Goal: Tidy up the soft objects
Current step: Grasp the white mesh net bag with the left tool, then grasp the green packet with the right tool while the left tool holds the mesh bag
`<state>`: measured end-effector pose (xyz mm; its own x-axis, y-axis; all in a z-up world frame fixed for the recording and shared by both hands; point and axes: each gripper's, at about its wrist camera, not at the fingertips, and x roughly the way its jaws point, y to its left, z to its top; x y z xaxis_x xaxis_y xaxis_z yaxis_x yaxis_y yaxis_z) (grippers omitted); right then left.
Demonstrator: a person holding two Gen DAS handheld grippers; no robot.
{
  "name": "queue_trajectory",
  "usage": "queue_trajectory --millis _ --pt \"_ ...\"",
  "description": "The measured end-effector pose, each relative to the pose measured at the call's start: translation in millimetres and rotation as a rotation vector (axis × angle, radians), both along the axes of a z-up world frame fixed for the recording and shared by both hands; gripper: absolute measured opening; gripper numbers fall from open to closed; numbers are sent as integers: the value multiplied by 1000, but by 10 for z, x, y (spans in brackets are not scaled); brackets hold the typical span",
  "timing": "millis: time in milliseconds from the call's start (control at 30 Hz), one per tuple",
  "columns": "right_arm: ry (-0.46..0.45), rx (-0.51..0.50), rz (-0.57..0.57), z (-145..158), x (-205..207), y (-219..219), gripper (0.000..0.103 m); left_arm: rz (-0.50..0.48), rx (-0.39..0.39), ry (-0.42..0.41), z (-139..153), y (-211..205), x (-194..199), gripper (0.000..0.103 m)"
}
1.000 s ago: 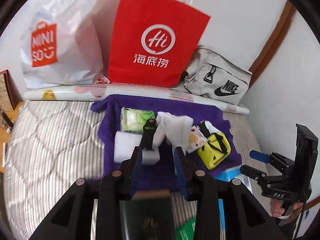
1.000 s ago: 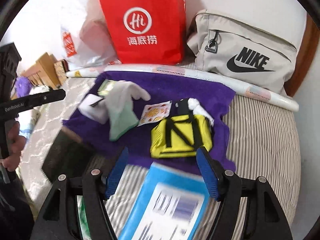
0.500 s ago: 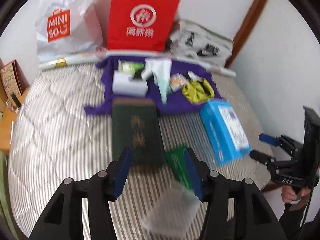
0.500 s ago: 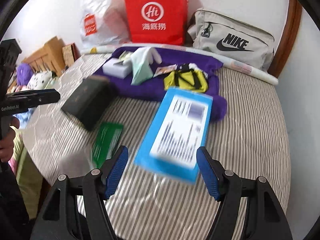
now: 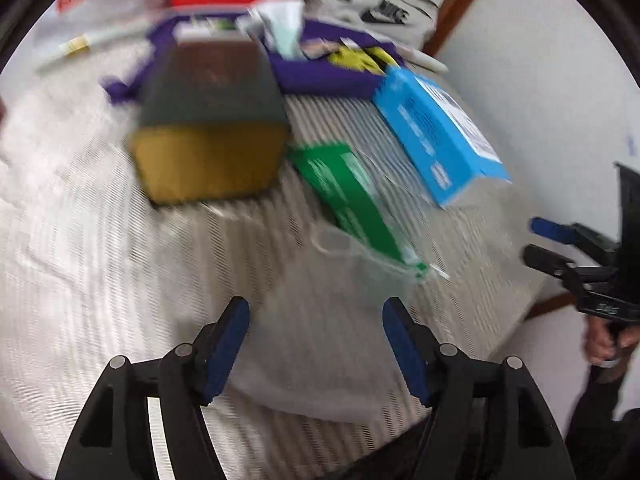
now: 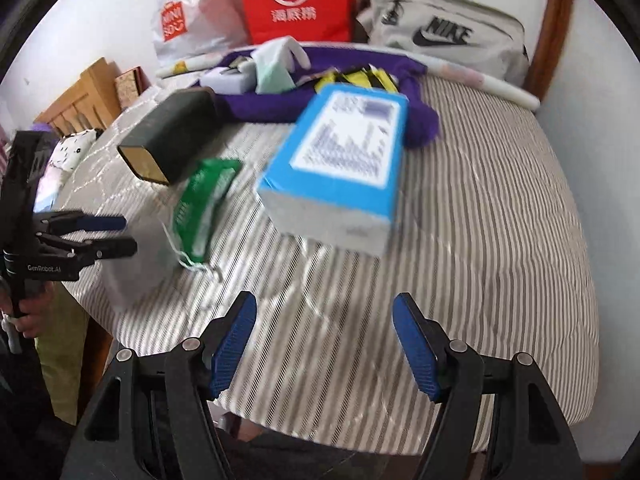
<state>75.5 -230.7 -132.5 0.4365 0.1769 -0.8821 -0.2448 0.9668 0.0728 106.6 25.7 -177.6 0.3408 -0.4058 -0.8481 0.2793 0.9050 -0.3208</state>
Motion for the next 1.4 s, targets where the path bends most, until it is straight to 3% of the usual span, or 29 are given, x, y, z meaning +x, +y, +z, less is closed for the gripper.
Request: queue_trajectory --millis 167,367,467,567,633,667,700,767,1033,1267,1400 --pt "6 30 -21 -79 -61 -70 70 -37 19 -32 -41 -153 -83 88" --pt "8 67 -24 -122 -75 -69 70 -93 228 -125 -136 -529 -250 96" --pt "5 73 -15 -155 -86 -44 70 -95 263 -165 -159 -564 -291 95" --pt "-1 71 -11 -192 -86 -14 70 -81 304 -212 -136 -545 -328 73" --pt "3 80 -11 -222 -71 11 70 -46 297 -220 -71 -458 -319 41" --pt "3 82 -7 -231 -61 30 70 -25 290 -211 -35 -402 -268 14" --pt "-7 84 0 -237 -50 64 70 -11 260 -187 -24 -336 -238 7" --pt "-22 93 9 -231 -33 149 70 23 208 -153 -10 -172 -226 7" --pt "-49 157 76 -154 119 706 70 150 247 -179 43 312 -256 7" --pt "-97 -8 191 -236 336 1297 70 211 188 -160 33 709 -248 7" --pt "-68 43 189 -256 431 1404 70 239 146 -145 -28 830 -181 7"
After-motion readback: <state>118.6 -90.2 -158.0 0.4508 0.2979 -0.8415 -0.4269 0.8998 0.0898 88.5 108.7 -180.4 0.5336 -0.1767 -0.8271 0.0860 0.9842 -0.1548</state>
